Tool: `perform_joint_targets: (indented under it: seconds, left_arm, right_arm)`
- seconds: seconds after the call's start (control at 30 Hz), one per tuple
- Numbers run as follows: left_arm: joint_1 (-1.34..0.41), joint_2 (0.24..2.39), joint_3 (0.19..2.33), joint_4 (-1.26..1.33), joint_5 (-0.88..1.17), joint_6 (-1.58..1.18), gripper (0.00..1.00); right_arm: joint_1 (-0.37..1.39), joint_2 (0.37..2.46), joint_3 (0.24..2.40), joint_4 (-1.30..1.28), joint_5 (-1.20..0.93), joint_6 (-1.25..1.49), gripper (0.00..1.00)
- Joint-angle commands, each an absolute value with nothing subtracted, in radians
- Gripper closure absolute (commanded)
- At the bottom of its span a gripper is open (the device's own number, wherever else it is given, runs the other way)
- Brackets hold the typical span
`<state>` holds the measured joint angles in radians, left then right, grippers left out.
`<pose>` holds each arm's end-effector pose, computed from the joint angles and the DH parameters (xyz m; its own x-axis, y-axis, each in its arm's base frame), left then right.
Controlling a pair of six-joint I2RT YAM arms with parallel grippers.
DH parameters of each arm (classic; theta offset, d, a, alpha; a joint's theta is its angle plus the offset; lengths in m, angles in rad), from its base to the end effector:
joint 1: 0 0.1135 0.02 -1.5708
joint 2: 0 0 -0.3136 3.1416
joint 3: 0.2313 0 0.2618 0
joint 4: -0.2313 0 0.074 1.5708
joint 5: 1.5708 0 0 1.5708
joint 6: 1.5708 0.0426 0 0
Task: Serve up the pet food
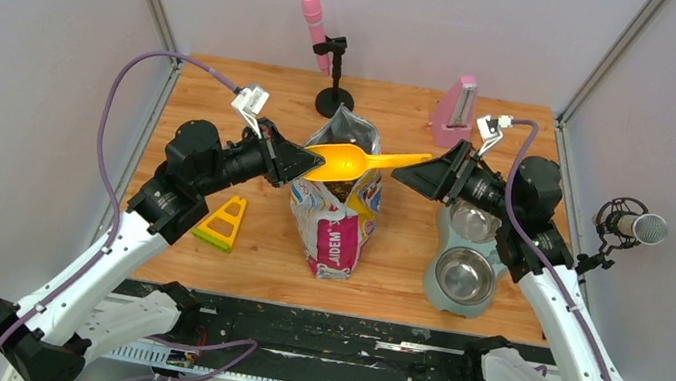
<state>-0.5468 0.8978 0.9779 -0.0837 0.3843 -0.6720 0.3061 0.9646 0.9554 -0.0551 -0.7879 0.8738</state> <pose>0.1516 -0.1110 0.4385 -0.5019 -0.3702 -0.7817 0.6259 0.4683 -0.6236 0.1821 0.0892 0.4222 -0.7195 0.3398 -0.6057 -0.5224 0.3097 0.7944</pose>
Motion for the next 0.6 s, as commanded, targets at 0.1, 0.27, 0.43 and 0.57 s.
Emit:
perform_joint_targets:
  seconds: [0.1,0.27,0.43,0.57]
  left_arm:
    - [-0.539,0.897,0.983,-0.006,0.440,-0.689,1.00]
    - [-0.539,0.898,0.982,-0.005,0.457,-0.701,1.00]
    - [-0.538,0.909,0.986,-0.005,0.474,-0.715,1.00]
    - [-0.537,0.922,0.990,-0.014,0.467,-0.717,1.00]
  right_arm:
    - [0.306,0.933,0.929,0.148,-0.800,0.979,0.05]
    - [0.307,0.940,0.933,0.162,-0.824,0.983,0.10]
    - [0.306,0.938,0.921,0.206,-0.857,1.002,0.23]
    - [0.306,0.936,0.921,0.219,-0.881,1.011,0.27]
